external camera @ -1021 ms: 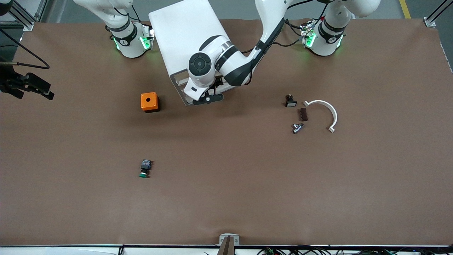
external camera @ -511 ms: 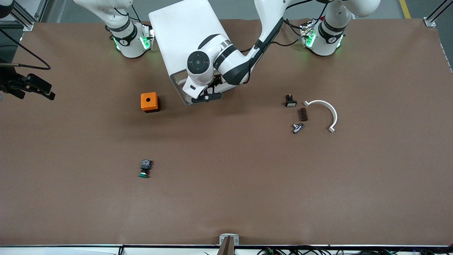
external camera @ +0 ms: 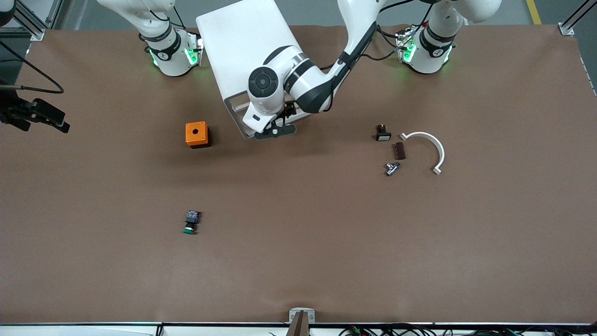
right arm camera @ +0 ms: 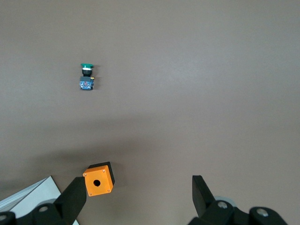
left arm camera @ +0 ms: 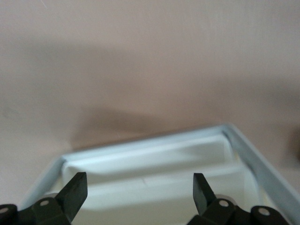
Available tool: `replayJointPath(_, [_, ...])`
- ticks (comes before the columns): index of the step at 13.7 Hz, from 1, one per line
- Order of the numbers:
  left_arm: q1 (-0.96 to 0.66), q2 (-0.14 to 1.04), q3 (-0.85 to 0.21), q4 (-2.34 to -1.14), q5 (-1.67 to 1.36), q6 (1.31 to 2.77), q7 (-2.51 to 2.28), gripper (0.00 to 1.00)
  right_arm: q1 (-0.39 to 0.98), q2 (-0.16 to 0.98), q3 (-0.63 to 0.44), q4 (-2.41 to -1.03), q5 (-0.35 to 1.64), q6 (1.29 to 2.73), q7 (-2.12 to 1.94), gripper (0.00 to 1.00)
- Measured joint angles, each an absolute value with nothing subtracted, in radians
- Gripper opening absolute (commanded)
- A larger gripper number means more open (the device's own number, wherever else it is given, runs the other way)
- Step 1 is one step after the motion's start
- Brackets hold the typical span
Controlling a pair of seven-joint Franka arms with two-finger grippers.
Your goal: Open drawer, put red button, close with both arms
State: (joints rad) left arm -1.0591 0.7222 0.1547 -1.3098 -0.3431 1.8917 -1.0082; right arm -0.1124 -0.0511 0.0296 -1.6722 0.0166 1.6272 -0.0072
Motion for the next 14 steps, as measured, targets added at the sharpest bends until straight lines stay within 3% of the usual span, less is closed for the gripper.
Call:
replayJointPath(8, [-0.784, 0.561, 0.179, -1.303, -0.239, 1.851, -1.008, 1.00, -0.114, -0.054, 0.038, -1.670, 0.009, 1.650, -0.013, 1.00])
replayJointPath(14, [-0.575, 0.363, 0.180, -1.298, -0.089, 1.625, -0.853, 1.00, -0.135, -0.055, 0.093, -1.668, -0.020, 1.655, -0.013, 1.00])
